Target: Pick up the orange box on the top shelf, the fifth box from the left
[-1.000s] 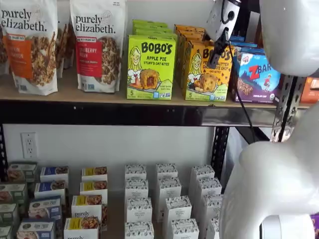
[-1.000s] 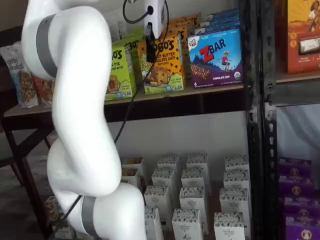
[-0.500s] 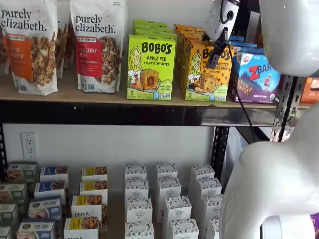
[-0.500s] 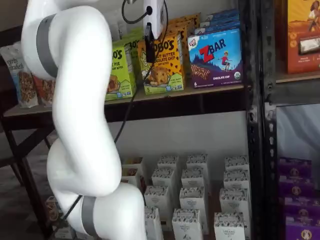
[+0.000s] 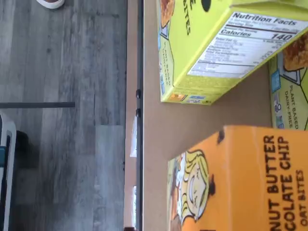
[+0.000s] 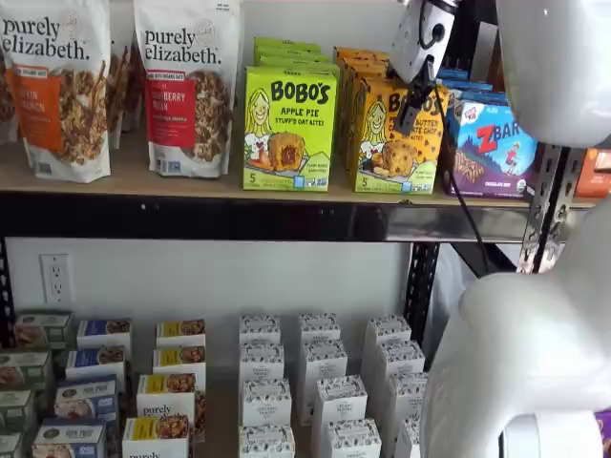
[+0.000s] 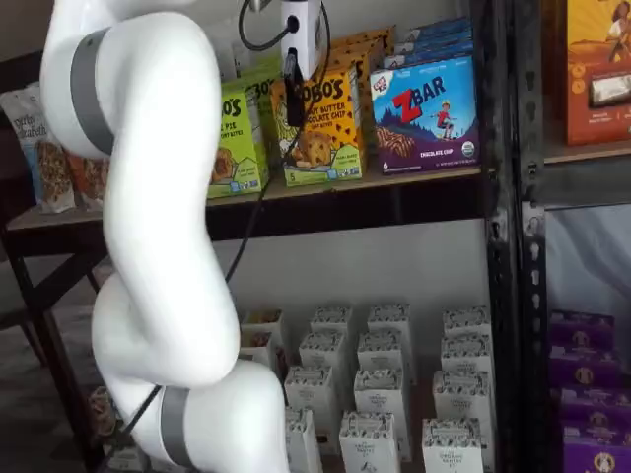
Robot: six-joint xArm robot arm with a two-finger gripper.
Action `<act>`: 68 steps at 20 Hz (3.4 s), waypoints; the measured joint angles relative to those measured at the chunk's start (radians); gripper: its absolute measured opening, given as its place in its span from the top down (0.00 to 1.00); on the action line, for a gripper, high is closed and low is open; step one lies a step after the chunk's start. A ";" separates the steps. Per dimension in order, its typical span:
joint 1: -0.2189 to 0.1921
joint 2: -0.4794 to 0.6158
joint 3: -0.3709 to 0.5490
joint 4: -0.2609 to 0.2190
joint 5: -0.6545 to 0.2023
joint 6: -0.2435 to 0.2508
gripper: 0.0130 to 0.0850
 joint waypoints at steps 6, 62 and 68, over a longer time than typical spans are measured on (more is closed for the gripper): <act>0.005 -0.003 0.009 0.000 -0.009 0.003 0.11; -0.005 -0.017 0.000 0.027 0.018 0.003 0.67; -0.002 -0.075 0.043 0.005 0.024 0.006 0.67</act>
